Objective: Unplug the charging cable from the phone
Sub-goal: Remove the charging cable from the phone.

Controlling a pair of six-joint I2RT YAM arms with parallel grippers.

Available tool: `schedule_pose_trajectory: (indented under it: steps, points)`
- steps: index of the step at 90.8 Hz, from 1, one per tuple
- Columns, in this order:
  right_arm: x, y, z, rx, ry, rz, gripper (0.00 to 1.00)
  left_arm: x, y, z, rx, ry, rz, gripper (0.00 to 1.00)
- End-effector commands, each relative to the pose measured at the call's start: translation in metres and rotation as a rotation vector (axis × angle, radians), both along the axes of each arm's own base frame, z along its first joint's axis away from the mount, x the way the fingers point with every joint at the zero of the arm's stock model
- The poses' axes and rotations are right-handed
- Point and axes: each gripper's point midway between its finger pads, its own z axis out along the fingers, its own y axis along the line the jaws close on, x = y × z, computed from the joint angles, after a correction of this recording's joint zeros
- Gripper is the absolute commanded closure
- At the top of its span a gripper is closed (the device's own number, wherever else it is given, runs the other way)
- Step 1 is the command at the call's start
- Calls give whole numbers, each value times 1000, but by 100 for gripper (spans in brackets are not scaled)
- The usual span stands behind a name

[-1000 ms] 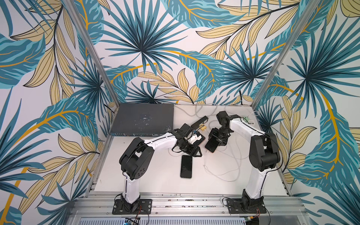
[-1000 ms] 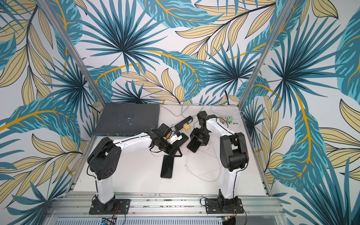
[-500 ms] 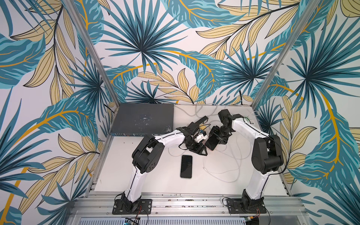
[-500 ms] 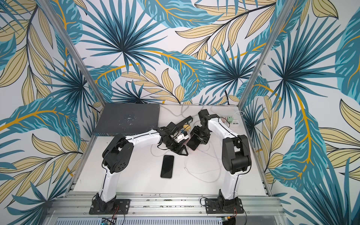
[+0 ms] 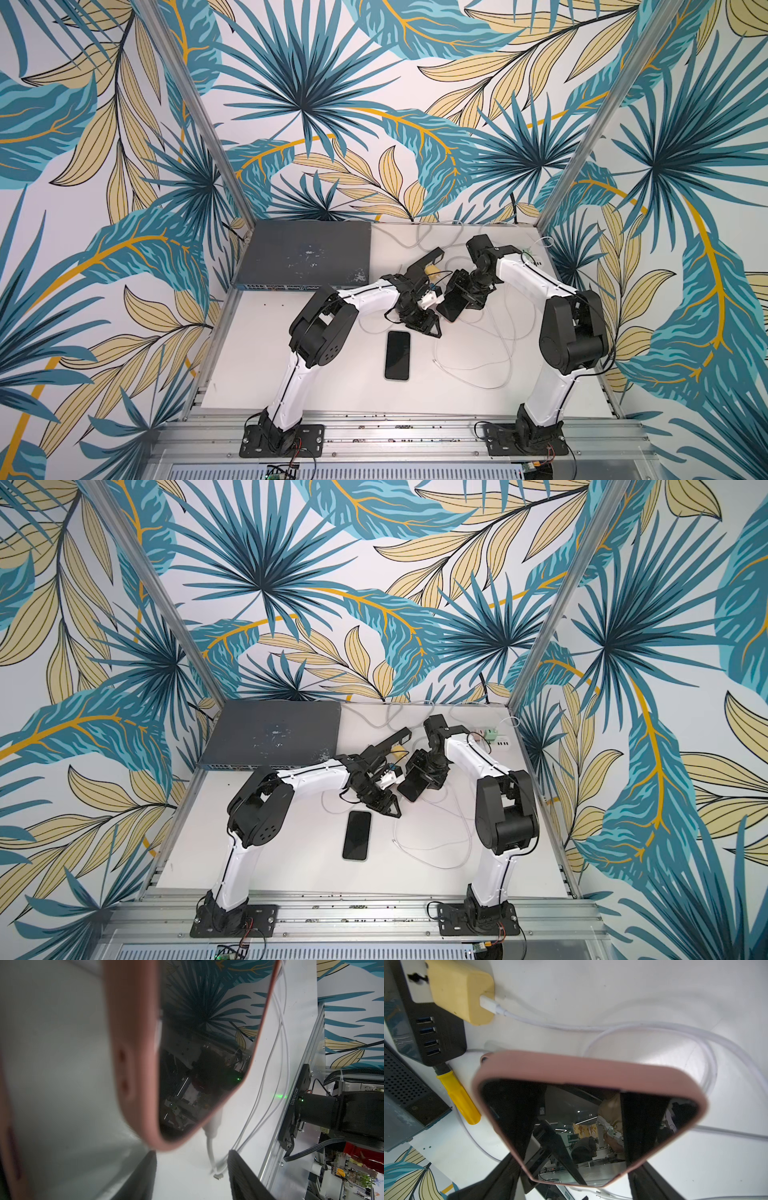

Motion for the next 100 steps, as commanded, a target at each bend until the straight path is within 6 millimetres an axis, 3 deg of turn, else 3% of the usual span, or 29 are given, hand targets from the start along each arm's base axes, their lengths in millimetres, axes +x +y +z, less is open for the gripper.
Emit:
schedule_pose_trajectory:
  steps: [1, 27, 40, 53, 100]
  points:
    - [-2, 2, 15, 41, -27, -16, 38, 6, -6, 7, -18, -25, -9, 48]
    - [-2, 3, 15, 47, -25, -19, 39, 7, -8, 6, -20, -20, -12, 66]
    - [-2, 1, 15, 38, -29, -22, 39, 6, -9, 7, -20, -19, -15, 87]
    - [-1, -2, 13, 33, -30, -30, 39, 6, -7, 9, -20, -20, -15, 100]
    - [18, -30, 21, 10, -90, -97, 40, -22, -3, 20, -26, 23, -73, 100]
